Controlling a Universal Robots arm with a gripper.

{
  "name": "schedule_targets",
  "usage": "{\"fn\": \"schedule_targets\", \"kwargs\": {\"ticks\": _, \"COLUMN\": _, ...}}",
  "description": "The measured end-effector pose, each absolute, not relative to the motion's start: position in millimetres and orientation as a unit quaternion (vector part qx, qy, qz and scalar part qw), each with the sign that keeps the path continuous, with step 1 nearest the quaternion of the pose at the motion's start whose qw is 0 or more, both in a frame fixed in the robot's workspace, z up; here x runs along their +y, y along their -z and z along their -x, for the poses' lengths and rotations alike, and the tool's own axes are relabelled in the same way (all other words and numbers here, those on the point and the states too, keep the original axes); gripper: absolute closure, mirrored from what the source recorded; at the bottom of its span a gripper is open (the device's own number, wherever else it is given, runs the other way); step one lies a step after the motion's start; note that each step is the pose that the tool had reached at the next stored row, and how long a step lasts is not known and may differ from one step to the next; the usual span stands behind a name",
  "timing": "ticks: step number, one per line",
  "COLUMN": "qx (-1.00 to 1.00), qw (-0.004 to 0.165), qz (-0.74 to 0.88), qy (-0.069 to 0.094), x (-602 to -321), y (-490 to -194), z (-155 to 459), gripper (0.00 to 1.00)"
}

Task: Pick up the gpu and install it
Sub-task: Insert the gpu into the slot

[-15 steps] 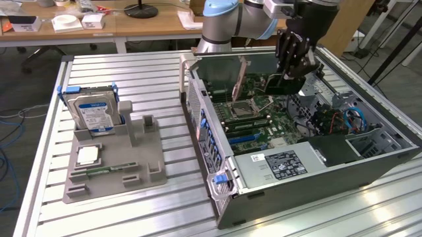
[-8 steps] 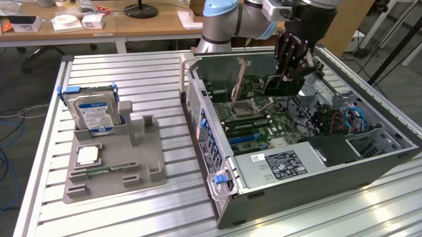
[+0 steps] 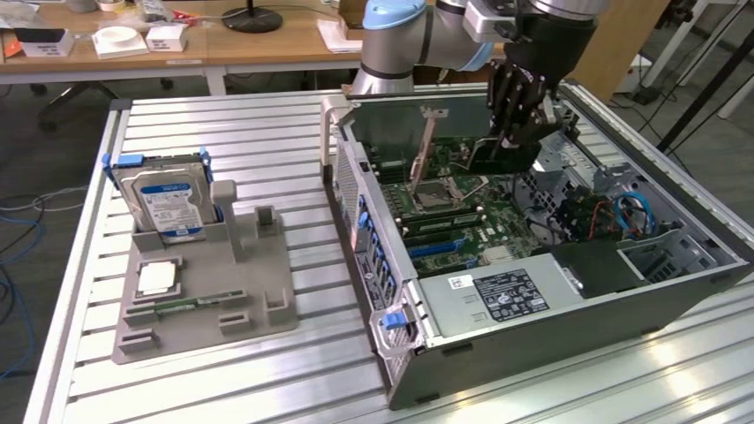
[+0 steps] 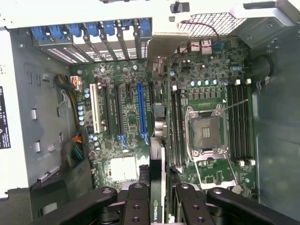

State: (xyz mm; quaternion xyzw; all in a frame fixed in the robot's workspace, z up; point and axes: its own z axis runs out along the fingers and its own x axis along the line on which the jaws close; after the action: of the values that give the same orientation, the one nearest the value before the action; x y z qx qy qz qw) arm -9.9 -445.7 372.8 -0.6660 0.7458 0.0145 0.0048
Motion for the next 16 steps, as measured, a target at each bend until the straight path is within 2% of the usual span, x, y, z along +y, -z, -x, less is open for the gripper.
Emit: {"fn": "schedule_targets", "kwargs": {"ticks": 16, "qx": 0.746, "qw": 0.008, "qz": 0.666, "qy": -0.011, "x": -445.7, "y": -366.9, "z": 20.3, "gripper": 0.74}}
